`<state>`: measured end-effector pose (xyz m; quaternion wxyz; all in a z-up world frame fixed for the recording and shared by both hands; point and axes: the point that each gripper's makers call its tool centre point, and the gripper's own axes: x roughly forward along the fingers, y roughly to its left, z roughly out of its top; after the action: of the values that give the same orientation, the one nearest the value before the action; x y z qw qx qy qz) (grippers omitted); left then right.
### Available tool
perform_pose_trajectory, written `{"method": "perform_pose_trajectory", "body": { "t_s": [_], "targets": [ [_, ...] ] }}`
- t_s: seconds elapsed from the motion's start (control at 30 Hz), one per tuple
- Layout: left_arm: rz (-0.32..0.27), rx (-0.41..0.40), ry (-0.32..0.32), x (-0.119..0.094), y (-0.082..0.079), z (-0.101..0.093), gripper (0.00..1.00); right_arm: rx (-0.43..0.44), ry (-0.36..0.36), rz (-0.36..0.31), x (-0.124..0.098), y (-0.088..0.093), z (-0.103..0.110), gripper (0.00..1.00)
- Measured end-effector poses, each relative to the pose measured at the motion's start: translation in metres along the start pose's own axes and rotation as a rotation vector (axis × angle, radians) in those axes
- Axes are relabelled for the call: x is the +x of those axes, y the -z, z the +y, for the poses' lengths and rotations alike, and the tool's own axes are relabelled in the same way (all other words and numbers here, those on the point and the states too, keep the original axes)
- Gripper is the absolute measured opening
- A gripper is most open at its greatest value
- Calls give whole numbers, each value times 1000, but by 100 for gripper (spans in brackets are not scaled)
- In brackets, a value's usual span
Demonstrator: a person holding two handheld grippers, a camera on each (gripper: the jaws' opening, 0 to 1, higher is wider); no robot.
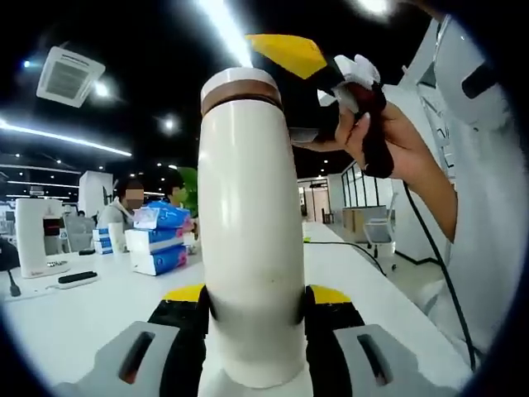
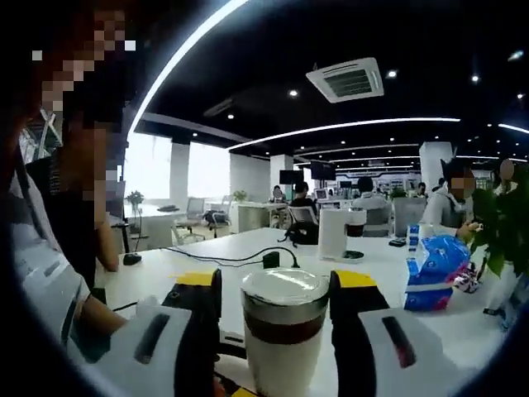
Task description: Grasp the water cup twist off the cup lid place the cup lid on the table
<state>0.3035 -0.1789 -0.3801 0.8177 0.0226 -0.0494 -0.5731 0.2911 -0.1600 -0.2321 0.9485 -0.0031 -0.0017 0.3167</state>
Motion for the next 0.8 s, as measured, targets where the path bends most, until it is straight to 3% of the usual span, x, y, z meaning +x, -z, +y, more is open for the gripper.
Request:
{"method": "perform_pose_trajectory", "body": {
  "t_s": [0.2, 0.3, 0.43, 0.53, 0.63, 0.8],
  "targets": [
    [0, 1, 0, 0, 0, 1, 47, 8, 9, 44, 3, 10, -5, 46],
    [0, -2, -1, 0, 0, 2, 47, -14, -47, 50, 6, 10, -3, 46],
    [-1, 4, 1, 0, 0, 2, 47, 60, -147, 37, 5, 10, 0, 46],
    [-2, 3, 1, 0, 0, 1, 47, 65, -211, 28, 5, 11, -1, 45],
    [-3, -4, 0, 0, 1, 3, 47, 19, -275, 13, 7, 9, -2, 45],
    [-6, -20, -3, -1, 2, 3, 47, 39, -369, -17, 10, 8, 1, 45]
  ]
}}
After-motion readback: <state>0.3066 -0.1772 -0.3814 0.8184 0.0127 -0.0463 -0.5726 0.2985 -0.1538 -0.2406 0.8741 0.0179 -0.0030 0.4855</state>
